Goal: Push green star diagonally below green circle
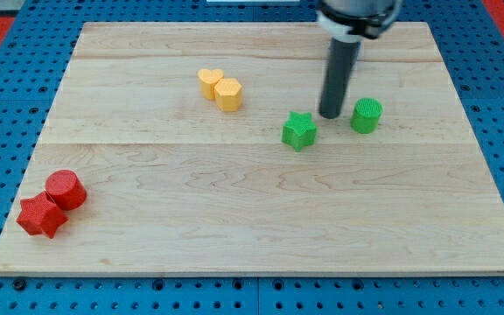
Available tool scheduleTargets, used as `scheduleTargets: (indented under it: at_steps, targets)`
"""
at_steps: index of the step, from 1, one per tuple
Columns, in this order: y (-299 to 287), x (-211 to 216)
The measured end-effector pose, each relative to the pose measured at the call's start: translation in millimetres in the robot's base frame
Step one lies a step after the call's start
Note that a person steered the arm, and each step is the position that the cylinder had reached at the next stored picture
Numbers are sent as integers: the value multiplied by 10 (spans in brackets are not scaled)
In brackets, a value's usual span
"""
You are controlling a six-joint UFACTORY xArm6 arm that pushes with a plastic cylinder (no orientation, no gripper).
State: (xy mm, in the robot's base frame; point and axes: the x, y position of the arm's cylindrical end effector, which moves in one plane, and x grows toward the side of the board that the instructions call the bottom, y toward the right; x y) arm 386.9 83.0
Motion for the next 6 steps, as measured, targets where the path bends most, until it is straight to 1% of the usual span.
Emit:
scheduleTargets:
  at_steps: [1, 2, 3, 4, 5, 6]
  targets:
    - [-277, -134]
    - [-689, -16]
    - [-993, 239]
    - [-585, 496]
    - [16, 495]
    - [282, 544]
